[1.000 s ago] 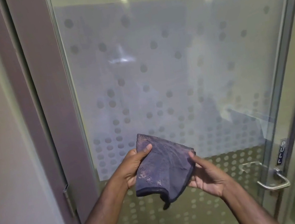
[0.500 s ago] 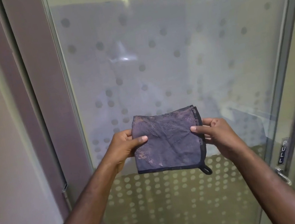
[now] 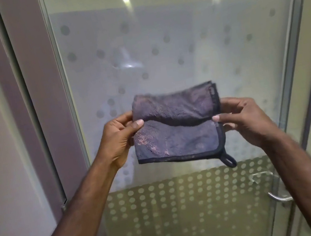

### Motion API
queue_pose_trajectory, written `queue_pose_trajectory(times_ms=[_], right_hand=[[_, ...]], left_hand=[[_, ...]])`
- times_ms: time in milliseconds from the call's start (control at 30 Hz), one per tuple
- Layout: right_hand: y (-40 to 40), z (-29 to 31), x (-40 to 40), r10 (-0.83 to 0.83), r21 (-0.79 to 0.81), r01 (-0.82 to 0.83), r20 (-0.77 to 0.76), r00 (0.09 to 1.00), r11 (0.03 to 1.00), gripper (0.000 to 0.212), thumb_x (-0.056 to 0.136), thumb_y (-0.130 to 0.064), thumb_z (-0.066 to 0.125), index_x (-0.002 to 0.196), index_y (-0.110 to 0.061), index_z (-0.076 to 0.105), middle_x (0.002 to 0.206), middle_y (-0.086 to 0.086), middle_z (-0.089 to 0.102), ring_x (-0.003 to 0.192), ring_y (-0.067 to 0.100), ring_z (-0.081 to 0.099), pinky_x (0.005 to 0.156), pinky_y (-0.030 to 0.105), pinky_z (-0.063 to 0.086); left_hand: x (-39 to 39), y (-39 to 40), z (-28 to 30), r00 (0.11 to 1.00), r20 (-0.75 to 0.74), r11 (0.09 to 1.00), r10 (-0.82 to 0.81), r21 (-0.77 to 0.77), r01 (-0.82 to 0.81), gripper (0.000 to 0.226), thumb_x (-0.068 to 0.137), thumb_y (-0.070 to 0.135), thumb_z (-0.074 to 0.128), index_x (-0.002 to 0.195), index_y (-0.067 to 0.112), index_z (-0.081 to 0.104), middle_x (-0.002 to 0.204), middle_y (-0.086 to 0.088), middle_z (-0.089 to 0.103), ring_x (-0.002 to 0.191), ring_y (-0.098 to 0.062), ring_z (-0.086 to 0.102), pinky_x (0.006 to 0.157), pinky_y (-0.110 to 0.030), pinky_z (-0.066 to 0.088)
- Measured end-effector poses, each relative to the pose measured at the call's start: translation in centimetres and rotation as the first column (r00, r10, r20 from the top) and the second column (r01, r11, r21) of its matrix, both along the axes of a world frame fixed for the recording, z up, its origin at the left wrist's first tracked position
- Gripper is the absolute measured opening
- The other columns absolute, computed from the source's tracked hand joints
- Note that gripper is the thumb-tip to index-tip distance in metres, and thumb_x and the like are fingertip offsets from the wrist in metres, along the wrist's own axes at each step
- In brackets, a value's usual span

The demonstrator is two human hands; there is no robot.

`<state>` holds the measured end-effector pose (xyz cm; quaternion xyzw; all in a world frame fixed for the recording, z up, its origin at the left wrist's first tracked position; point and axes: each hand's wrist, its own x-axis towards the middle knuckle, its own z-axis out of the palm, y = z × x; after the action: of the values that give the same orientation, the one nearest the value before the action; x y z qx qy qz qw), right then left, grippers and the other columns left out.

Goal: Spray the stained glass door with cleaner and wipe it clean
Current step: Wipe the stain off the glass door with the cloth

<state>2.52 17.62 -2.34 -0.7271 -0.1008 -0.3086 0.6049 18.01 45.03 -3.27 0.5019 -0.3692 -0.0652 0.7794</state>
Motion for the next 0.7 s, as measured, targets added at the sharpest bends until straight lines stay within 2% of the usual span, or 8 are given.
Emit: queue_pose_trajectory(times_ms=[67, 167, 267, 333, 433, 500, 633, 700], right_hand=[[0.2, 0.8, -0.7, 0.040, -0.008, -0.039, 0.211, 0.977, 0.999, 0.047, 0.074, 0.024, 0.059, 0.087, -0.015, 0.081, 0.090, 0.004, 0.079, 0.082, 0.020, 0.072, 0.071, 0.031, 0.058], [0.6, 1.4, -1.4, 0.080, -0.068, -0.060, 0.341, 0.937, 0.996, 0.066, 0.065, 0.033, 0.039, 0.064, -0.020, 0.078, 0.097, 0.003, 0.077, 0.099, 0.021, 0.069, 0.086, 0.031, 0.053], [1.0, 1.3, -1.2, 0.016, -0.058, 0.005, 0.348, 0.937, 0.998, 0.055, 0.054, 0.019, 0.035, 0.057, -0.022, 0.073, 0.098, 0.003, 0.076, 0.103, 0.019, 0.068, 0.088, 0.030, 0.051], [1.0, 1.2, -0.9, -0.022, -0.048, 0.040, 0.333, 0.943, 0.998, 0.051, 0.054, 0.016, 0.035, 0.056, -0.022, 0.071, 0.098, 0.004, 0.076, 0.103, 0.020, 0.068, 0.089, 0.032, 0.050], [1.1, 1.4, -0.9, -0.041, -0.060, 0.064, 0.320, 0.947, 0.996, 0.044, 0.055, 0.013, 0.041, 0.056, -0.021, 0.070, 0.097, 0.006, 0.076, 0.100, 0.023, 0.068, 0.086, 0.034, 0.050], [1.4, 1.7, -1.2, -0.009, -0.102, 0.043, 0.310, 0.951, 0.994, 0.039, 0.055, 0.011, 0.046, 0.057, -0.020, 0.070, 0.099, 0.011, 0.075, 0.100, 0.028, 0.068, 0.086, 0.036, 0.051], [2.6, 2.7, -1.7, 0.071, -0.353, 0.012, 0.222, 0.973, 0.936, 0.048, 0.066, 0.030, 0.045, 0.062, -0.009, 0.073, 0.101, 0.017, 0.073, 0.099, 0.028, 0.069, 0.088, 0.034, 0.053], [3.6, 3.3, -1.8, 0.055, -0.529, 0.037, 0.158, 0.986, 0.848, 0.043, 0.070, 0.029, 0.049, 0.065, -0.006, 0.073, 0.103, 0.020, 0.069, 0.098, 0.021, 0.066, 0.086, 0.029, 0.050]], left_hand=[[-0.9, 0.3, 1.2, 0.979, 0.204, 0.987, 0.019, -0.160, 0.014, 0.027, 0.070, -0.001, 0.077, 0.085, 0.020, 0.082, 0.091, 0.002, 0.081, 0.083, -0.013, 0.075, 0.069, -0.025, 0.061], [-1.4, 0.8, 2.0, 0.900, 0.434, 0.971, -0.034, -0.199, 0.133, 0.032, 0.062, -0.012, 0.066, 0.062, 0.019, 0.077, 0.102, -0.004, 0.079, 0.104, -0.023, 0.072, 0.086, -0.031, 0.058], [-1.0, 0.6, 1.4, 0.887, 0.453, 0.965, -0.094, -0.179, 0.193, 0.046, 0.065, -0.022, 0.056, 0.053, 0.020, 0.070, 0.106, -0.008, 0.077, 0.109, -0.025, 0.070, 0.092, -0.034, 0.054], [-0.8, 0.5, 0.8, 0.903, 0.420, 0.966, -0.093, -0.182, 0.184, 0.053, 0.072, -0.023, 0.045, 0.055, 0.022, 0.066, 0.107, -0.010, 0.076, 0.106, -0.026, 0.069, 0.085, -0.037, 0.050], [-0.6, 0.7, 0.0, 0.930, 0.331, 0.965, -0.157, -0.149, 0.216, 0.024, 0.071, -0.002, 0.051, 0.070, 0.020, 0.061, 0.110, -0.011, 0.074, 0.084, -0.022, 0.065, 0.066, -0.033, 0.041], [-0.3, 0.8, -0.2, 0.927, 0.231, 0.942, -0.295, -0.089, 0.322, 0.017, 0.074, 0.014, 0.057, 0.090, 0.014, 0.060, 0.118, -0.014, 0.070, 0.080, -0.025, 0.067, 0.071, -0.035, 0.049], [-0.4, 0.0, 0.6, 0.902, 0.144, 0.882, -0.407, 0.320, 0.347, 0.075, 0.077, 0.064, 0.074, 0.132, 0.018, 0.055, 0.128, -0.014, 0.068, 0.094, -0.028, 0.070, 0.071, -0.035, 0.060], [-1.5, -1.5, 0.9, 0.902, 0.215, 0.832, -0.374, 0.507, 0.224, 0.076, 0.074, 0.055, 0.079, 0.138, 0.025, 0.052, 0.124, -0.007, 0.071, 0.102, -0.024, 0.070, 0.078, -0.037, 0.061]])
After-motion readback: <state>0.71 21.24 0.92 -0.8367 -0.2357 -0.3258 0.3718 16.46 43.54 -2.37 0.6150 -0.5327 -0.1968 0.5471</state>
